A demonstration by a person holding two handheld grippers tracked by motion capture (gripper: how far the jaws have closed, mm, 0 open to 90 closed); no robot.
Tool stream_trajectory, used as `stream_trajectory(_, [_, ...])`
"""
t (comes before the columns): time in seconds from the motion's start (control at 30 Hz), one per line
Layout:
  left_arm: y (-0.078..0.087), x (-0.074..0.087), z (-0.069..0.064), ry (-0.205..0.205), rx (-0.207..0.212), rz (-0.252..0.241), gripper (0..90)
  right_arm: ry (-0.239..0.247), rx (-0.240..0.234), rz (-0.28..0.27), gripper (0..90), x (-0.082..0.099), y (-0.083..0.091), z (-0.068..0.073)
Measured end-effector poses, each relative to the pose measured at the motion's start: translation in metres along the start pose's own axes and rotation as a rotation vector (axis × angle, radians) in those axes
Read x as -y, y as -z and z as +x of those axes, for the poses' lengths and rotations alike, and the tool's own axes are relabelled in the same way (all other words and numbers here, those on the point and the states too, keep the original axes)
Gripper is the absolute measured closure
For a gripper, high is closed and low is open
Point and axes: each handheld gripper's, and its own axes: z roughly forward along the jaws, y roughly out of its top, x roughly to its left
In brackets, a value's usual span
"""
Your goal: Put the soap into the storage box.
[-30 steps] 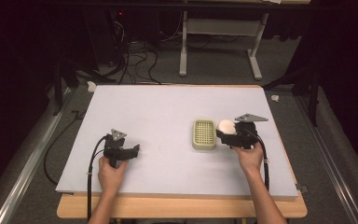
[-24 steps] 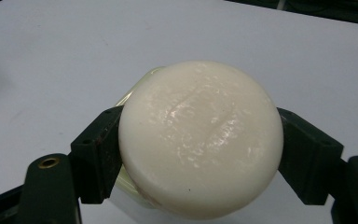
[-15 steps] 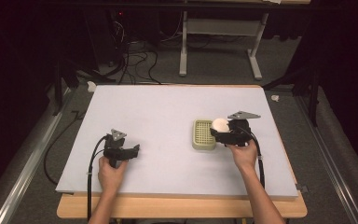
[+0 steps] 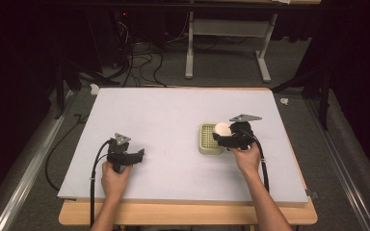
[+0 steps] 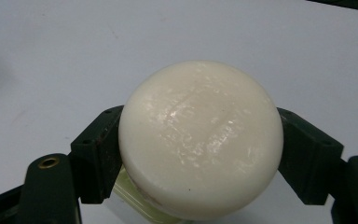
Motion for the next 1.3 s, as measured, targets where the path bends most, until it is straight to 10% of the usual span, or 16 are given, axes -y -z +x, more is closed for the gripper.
stream_trajectory(1.3, [0.0,0.0,0.0,0.0,0.0,0.0,20.1,0.052,0.024,0.122,24.7,-0.004,-0.048,0.018])
